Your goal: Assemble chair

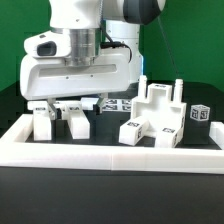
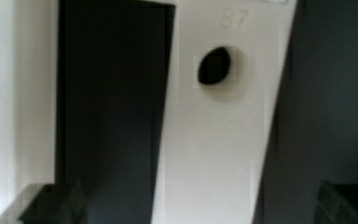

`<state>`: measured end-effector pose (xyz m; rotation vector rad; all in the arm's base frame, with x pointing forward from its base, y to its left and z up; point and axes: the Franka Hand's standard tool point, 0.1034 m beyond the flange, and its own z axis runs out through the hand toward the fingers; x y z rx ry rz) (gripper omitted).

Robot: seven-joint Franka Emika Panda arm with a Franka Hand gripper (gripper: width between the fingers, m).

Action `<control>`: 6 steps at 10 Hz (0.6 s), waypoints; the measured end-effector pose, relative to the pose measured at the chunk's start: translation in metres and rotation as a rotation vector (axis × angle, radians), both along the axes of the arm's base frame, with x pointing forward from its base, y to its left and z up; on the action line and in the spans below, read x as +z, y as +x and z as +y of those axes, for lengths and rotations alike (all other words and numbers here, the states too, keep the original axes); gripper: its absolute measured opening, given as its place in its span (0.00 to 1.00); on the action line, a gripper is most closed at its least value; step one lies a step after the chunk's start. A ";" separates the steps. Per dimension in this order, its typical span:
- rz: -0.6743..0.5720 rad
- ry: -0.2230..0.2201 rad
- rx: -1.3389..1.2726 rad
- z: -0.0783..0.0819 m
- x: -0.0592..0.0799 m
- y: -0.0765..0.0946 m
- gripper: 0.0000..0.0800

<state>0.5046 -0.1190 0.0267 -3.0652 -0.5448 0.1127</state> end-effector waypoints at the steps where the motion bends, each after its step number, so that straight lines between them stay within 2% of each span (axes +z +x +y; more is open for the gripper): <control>1: 0.003 -0.002 0.001 0.000 -0.004 -0.001 0.81; 6: 0.012 -0.012 0.006 0.003 -0.020 -0.006 0.81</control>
Offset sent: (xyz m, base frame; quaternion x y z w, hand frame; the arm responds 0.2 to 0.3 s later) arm 0.0069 0.0068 -0.0154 -0.0060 0.0183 0.0076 0.9998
